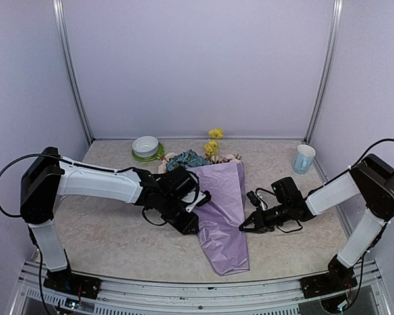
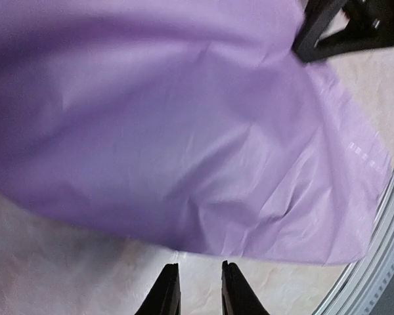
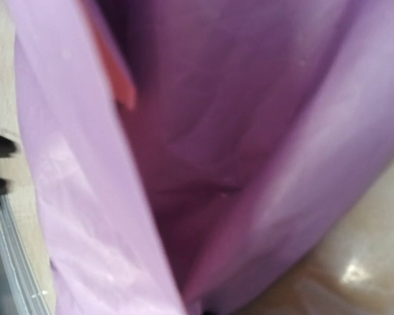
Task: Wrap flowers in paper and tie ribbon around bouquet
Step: Press the fold line on the folded wrapping paper, then pick up the ribbon from the corner of the board, then place the ribbon at the center of the board.
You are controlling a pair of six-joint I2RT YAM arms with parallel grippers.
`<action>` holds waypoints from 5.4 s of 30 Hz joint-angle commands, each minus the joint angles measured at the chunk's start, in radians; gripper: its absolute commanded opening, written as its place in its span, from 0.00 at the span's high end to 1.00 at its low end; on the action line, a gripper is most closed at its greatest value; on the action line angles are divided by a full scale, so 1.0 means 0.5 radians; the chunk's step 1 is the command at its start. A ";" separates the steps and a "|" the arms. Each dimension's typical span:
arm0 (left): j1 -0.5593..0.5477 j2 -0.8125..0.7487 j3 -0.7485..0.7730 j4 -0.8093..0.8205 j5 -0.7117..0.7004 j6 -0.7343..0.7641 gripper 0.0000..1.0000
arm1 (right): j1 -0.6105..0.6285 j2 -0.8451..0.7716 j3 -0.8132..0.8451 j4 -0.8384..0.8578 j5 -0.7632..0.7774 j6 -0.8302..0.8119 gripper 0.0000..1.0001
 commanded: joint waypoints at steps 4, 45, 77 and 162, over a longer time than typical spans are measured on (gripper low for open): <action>0.109 0.234 0.279 0.122 0.030 0.115 0.77 | 0.012 -0.027 -0.001 -0.030 0.023 -0.011 1.00; 0.124 0.028 0.062 0.045 -0.170 -0.072 0.76 | 0.015 -0.044 -0.014 -0.019 0.005 -0.022 1.00; 2.082 -0.275 -0.381 0.371 -1.100 -0.168 0.19 | 0.015 0.013 0.010 -0.061 -0.030 -0.116 1.00; -0.411 -0.332 1.965 0.019 -0.051 0.570 1.00 | 0.015 -0.046 0.134 -0.291 0.070 -0.152 1.00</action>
